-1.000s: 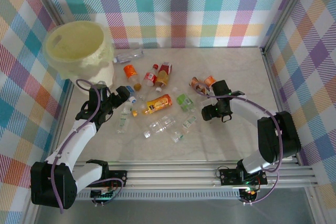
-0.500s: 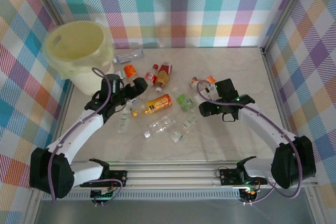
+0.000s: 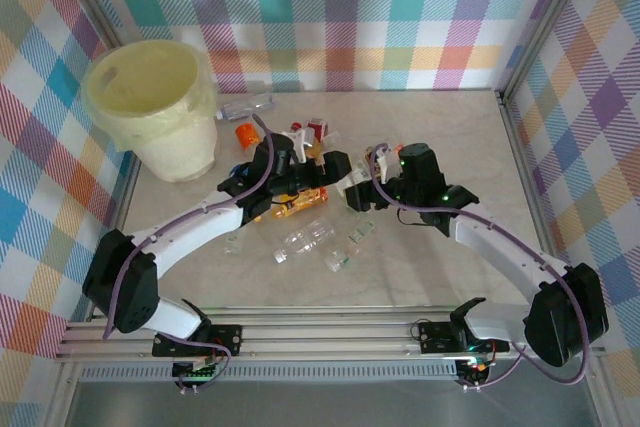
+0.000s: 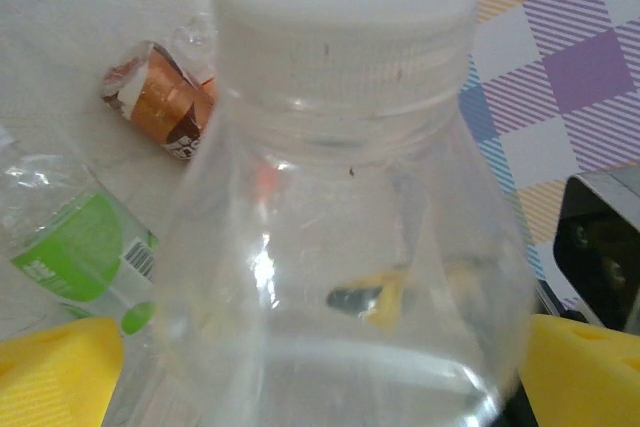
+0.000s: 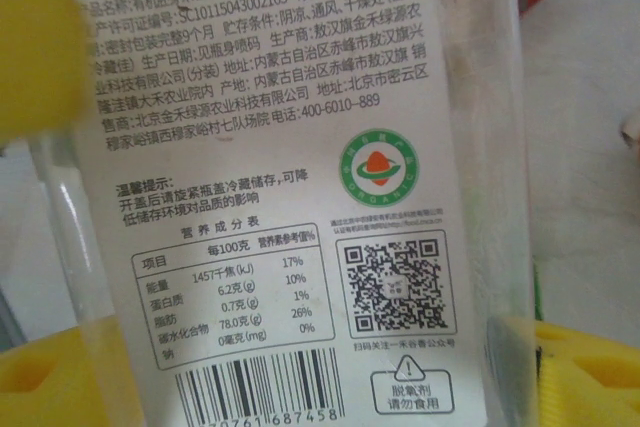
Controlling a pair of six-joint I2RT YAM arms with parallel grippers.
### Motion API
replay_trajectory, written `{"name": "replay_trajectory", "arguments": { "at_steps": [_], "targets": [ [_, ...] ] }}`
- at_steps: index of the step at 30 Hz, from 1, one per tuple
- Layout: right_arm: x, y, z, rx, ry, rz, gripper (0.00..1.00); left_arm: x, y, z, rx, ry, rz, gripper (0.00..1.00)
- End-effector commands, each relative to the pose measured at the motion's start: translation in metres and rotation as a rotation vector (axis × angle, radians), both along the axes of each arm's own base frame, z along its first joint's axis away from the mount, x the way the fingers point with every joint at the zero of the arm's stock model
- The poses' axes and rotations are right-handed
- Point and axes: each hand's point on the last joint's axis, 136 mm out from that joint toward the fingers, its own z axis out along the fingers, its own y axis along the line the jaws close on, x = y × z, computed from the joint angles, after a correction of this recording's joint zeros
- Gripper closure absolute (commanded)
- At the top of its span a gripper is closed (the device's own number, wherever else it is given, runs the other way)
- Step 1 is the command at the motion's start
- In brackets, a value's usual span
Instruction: Put the plastic bottles in the bin
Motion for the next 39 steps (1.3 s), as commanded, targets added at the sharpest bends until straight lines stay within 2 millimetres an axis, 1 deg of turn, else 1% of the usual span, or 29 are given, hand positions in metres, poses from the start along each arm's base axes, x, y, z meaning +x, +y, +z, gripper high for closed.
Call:
{"name": "replay_trajectory", "arguments": {
  "at_steps": [1,3,7,11,12,14,16,18,20,22,24,26,28,30,33,36,39],
  "targets": [
    [-0.001,0.015,0.021,0.081,-0.034,0.047,0.46,0.01,-0.003,0.012,-0.031,-0.04,0.048,0.0],
    [-0.003,0.016,0.023,0.093,-0.033,0.059,0.45,0.011,-0.002,0.012,-0.021,-0.038,0.055,0.04],
    [-0.008,0.022,0.028,0.121,-0.024,0.098,0.45,0.008,-0.005,0.009,0.001,-0.036,0.034,0.19],
    [-0.013,0.027,0.032,0.143,-0.016,0.131,0.44,0.005,-0.01,0.01,0.031,-0.044,0.018,0.32],
    [-0.015,0.028,0.033,0.148,-0.016,0.142,0.44,0.004,-0.012,0.011,0.029,-0.05,0.012,0.34],
    [-0.017,0.029,0.033,0.153,-0.012,0.154,0.44,0.004,-0.014,0.013,0.019,-0.054,0.011,0.35],
    [-0.018,0.029,0.034,0.155,-0.016,0.158,0.42,0.006,-0.012,0.012,0.025,-0.042,0.032,0.36],
    [-0.018,0.028,0.036,0.151,-0.022,0.156,0.4,0.008,-0.009,0.011,0.032,-0.046,0.056,0.4],
    [-0.019,0.027,0.037,0.148,-0.03,0.158,0.36,0.01,-0.009,0.015,0.019,-0.061,0.057,0.42],
    [-0.02,0.026,0.04,0.146,-0.041,0.156,0.3,0.01,-0.014,0.019,0.002,-0.069,0.038,0.44],
    [-0.02,0.024,0.043,0.142,-0.058,0.151,0.22,0.012,-0.013,0.019,0.009,-0.068,0.049,0.47],
    [-0.022,0.021,0.048,0.134,-0.085,0.152,0.13,0.018,-0.005,0.014,0.054,-0.063,0.095,0.48],
    [-0.025,0.017,0.053,0.125,-0.111,0.153,0.01,0.023,0.006,0.01,0.087,-0.057,0.142,0.49],
    [-0.025,0.011,0.057,0.108,-0.14,0.125,0.0,0.027,0.015,0.009,0.087,-0.054,0.172,0.5],
    [-0.016,-0.003,0.063,0.083,-0.187,0.03,0.0,0.032,0.031,0.015,0.099,-0.067,0.217,0.51],
    [-0.002,-0.023,0.071,0.082,-0.244,-0.115,0.0,0.035,0.064,0.019,0.184,-0.075,0.308,0.54],
    [0.007,-0.039,0.077,0.088,-0.3,-0.226,0.0,0.036,0.104,0.032,0.263,-0.092,0.406,0.56]
  ]
}}
